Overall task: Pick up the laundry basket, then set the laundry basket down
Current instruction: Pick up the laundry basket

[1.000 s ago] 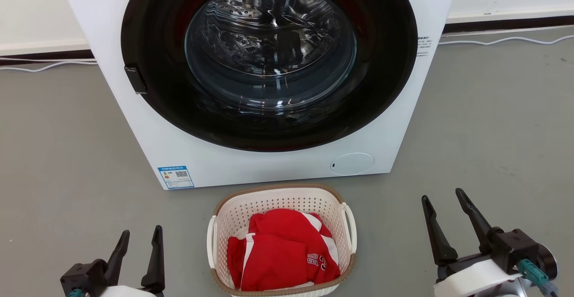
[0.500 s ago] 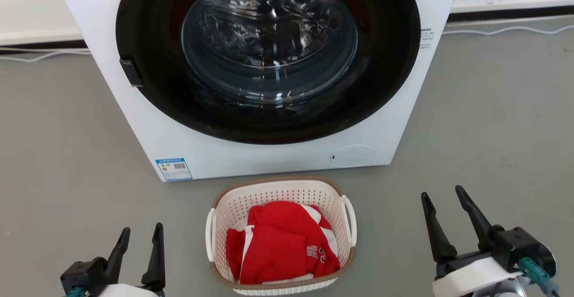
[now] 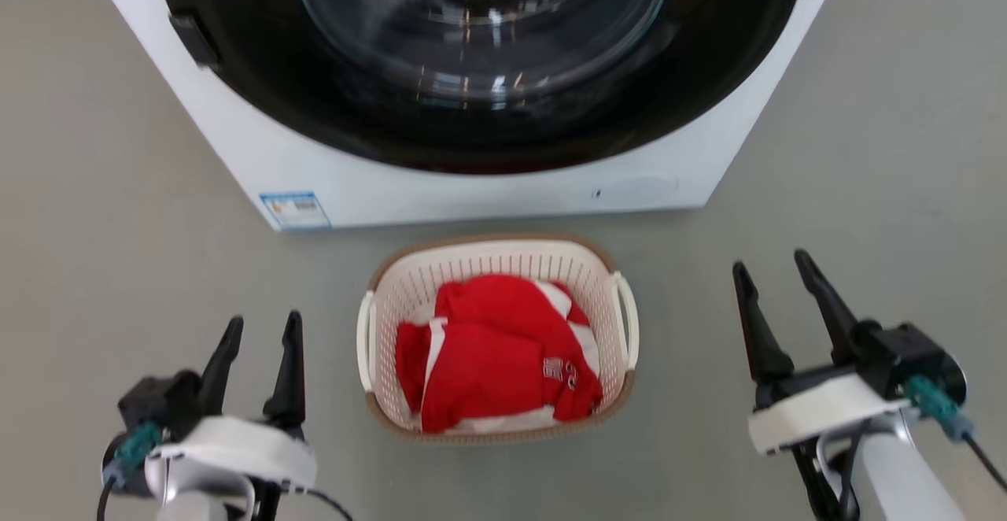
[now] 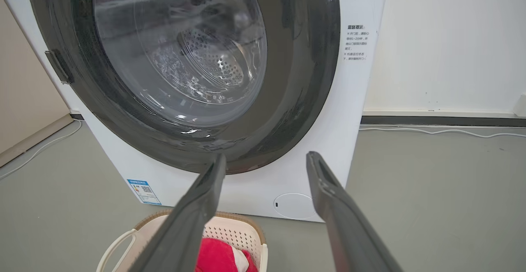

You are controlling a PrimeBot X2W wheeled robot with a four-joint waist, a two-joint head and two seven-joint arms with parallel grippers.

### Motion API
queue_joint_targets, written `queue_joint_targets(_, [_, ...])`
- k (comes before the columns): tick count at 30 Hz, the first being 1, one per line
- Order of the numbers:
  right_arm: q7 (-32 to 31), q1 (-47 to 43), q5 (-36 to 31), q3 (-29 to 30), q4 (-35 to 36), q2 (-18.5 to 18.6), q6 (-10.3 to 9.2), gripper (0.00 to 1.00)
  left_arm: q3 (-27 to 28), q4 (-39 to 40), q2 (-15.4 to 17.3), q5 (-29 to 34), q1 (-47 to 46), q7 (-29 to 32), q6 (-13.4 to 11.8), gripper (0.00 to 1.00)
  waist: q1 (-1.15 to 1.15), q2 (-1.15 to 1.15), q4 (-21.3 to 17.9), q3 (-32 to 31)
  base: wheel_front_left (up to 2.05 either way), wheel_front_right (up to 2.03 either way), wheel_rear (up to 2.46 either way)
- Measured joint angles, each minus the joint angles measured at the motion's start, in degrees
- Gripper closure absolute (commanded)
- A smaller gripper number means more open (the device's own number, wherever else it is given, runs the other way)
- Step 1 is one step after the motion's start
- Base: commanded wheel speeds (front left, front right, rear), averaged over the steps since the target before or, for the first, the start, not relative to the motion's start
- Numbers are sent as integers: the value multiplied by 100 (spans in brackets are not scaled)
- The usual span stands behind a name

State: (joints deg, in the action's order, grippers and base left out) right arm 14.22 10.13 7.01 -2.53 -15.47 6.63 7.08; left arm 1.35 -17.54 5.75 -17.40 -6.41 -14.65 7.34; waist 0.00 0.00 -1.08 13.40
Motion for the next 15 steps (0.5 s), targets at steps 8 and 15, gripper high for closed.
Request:
queue_joint_targets(8, [2,877,-67,8,-381,-47,0,0,-183,-583,-26,25,-1107,-1,5,0,0,0,72,963,0,0,0])
queue_joint_targets(15, [11,1621,-122,57,-859,-105,3,0,-310,-1205,-34,34,-2048,-5,5,0,0,0,122,1894,0,0,0])
